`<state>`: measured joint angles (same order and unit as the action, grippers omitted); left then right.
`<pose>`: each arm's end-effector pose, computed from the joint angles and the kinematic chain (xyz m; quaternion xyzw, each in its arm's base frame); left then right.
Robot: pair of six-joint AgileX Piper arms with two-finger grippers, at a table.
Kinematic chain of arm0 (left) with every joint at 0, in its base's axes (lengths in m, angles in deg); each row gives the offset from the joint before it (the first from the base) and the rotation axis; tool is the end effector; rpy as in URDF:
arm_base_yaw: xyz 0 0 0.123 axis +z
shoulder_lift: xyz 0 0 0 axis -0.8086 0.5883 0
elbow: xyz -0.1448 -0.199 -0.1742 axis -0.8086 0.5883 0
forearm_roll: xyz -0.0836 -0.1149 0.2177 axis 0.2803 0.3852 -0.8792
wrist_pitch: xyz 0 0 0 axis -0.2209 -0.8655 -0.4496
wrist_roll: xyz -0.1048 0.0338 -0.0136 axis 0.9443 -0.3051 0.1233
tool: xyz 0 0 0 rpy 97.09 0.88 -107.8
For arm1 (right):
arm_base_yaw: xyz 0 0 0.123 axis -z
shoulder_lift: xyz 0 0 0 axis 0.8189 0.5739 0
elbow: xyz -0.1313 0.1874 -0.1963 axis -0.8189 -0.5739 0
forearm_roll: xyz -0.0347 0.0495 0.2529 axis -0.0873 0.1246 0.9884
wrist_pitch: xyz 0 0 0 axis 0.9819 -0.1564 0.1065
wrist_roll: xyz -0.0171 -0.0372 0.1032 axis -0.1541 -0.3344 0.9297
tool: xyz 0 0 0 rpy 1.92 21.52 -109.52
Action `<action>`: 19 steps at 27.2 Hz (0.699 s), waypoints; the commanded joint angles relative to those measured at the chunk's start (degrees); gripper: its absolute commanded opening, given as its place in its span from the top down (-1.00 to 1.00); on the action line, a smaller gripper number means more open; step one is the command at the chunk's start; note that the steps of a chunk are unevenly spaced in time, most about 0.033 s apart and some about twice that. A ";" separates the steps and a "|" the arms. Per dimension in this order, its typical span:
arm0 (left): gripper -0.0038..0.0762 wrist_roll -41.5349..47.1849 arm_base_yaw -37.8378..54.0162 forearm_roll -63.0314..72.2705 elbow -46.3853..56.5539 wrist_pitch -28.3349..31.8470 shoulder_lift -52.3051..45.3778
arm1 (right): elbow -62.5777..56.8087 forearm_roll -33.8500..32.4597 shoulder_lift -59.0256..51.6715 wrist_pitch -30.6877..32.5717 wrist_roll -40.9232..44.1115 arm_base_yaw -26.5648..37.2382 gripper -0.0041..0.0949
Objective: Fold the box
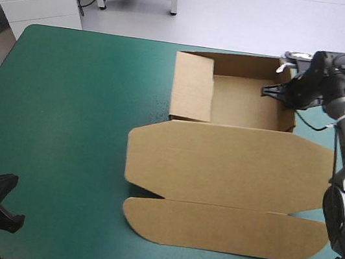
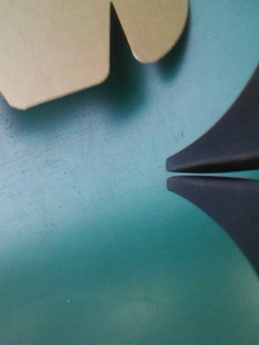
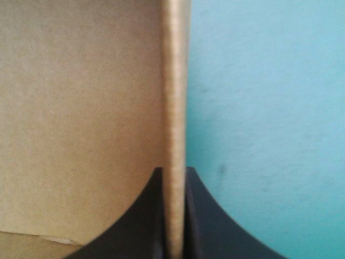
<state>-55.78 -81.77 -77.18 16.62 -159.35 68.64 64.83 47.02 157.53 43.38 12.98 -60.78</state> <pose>0.0408 -0.0081 0.3799 0.1461 0.8869 -0.0809 0.4308 0.4371 0.0493 0.3403 -0.0379 0.9741 0.0358 0.2201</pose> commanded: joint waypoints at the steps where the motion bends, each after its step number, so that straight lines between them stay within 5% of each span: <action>1: 0.92 -0.04 -0.21 -2.40 -1.26 -1.13 0.60 | 4.30 -2.11 -4.73 1.02 -3.77 9.37 0.96; 11: 0.92 -0.04 -0.21 -2.52 -1.26 -1.97 0.60 | 4.29 -0.20 -1.95 -3.14 -4.66 29.85 0.96; 19: 0.92 -0.04 -0.21 -3.02 -1.26 -1.97 0.60 | 4.29 1.11 1.56 -2.44 -4.54 32.67 0.84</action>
<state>-55.94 -81.77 -79.14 16.62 -159.35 68.64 67.22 47.09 161.18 42.06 8.62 -28.50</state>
